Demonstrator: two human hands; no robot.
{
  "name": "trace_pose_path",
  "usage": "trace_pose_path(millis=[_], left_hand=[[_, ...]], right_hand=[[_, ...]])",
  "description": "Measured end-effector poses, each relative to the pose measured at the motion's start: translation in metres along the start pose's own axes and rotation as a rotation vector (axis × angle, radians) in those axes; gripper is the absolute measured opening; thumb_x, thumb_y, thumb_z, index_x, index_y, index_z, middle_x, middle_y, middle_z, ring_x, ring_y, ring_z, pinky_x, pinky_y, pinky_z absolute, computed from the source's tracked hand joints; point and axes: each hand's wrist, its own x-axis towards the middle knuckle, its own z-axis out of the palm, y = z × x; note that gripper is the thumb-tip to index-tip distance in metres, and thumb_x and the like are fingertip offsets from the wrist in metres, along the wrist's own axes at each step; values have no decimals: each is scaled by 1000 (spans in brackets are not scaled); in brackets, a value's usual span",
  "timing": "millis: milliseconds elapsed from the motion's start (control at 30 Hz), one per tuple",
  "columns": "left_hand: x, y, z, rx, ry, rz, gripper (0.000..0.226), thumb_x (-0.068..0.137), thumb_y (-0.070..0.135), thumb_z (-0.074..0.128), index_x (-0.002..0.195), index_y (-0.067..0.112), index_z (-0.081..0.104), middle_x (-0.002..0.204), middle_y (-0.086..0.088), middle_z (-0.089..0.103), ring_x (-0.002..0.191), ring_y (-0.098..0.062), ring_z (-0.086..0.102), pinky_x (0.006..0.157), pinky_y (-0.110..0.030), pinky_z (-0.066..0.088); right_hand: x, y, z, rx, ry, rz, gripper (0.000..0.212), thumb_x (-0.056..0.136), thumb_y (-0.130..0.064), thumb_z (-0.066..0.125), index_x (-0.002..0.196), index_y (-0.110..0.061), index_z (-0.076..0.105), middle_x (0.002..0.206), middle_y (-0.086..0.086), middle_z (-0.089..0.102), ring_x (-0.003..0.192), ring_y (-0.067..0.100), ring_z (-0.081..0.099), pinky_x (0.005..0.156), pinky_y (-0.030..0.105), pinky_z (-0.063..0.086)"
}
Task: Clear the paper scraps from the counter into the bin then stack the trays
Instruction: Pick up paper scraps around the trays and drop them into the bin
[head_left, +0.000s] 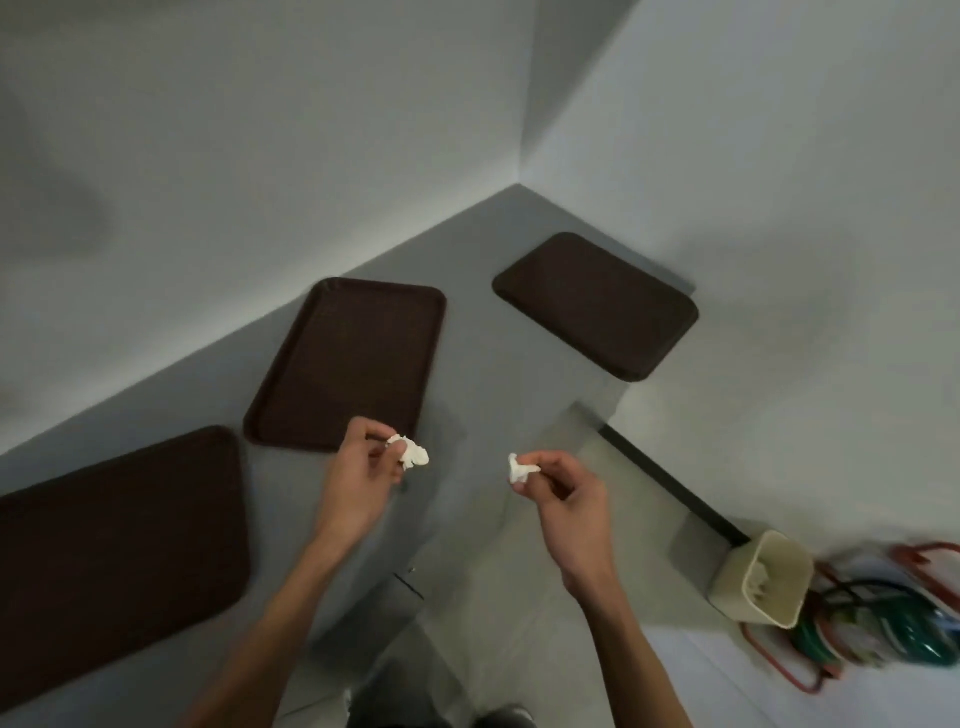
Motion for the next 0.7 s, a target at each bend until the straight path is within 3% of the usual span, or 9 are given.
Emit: trace_pose_path(millis=[133, 300, 400, 533, 700], left_hand=[[-33, 34, 96, -189, -112, -16, 3, 103, 13, 61, 102, 15, 58, 97, -12, 74, 78, -29, 77, 72, -41, 65], [-66, 64, 210, -316, -291, -87, 6, 103, 2, 56, 109, 0, 55, 103, -28, 68, 82, -39, 77, 72, -36, 65], [-79, 71, 270, -238, -401, -78, 5, 100, 3, 62, 105, 3, 64, 102, -22, 71, 88, -33, 78, 74, -29, 63], [-84, 76, 352, -93, -533, -48, 8, 96, 6, 69, 102, 11, 73, 100, -10, 75, 88, -17, 78, 81, -33, 64], [-84, 85, 455, 32, -665, -9, 19, 89, 17, 80, 106, 25, 76, 99, 10, 78, 95, -4, 74, 83, -21, 59]], right_hand=[[-10, 23, -88, 48, 109, 73, 30, 97, -1, 61, 97, -23, 81, 103, -6, 80, 100, 15, 76, 96, 41, 62], [-20, 53, -186, 112, 287, 120, 24, 101, -6, 61, 96, -20, 80, 98, -2, 80, 90, 19, 78, 94, 41, 63], [-21, 75, -236, 144, 386, 148, 19, 102, -9, 63, 98, -19, 80, 100, -3, 79, 92, 18, 77, 92, 39, 64], [-16, 114, -300, 152, 496, 219, 14, 103, -17, 65, 103, -21, 78, 102, -8, 79, 96, 14, 77, 93, 40, 64], [3, 157, -377, 69, 592, 306, 10, 99, -35, 73, 101, -26, 78, 93, -11, 80, 89, 10, 77, 89, 39, 64]])
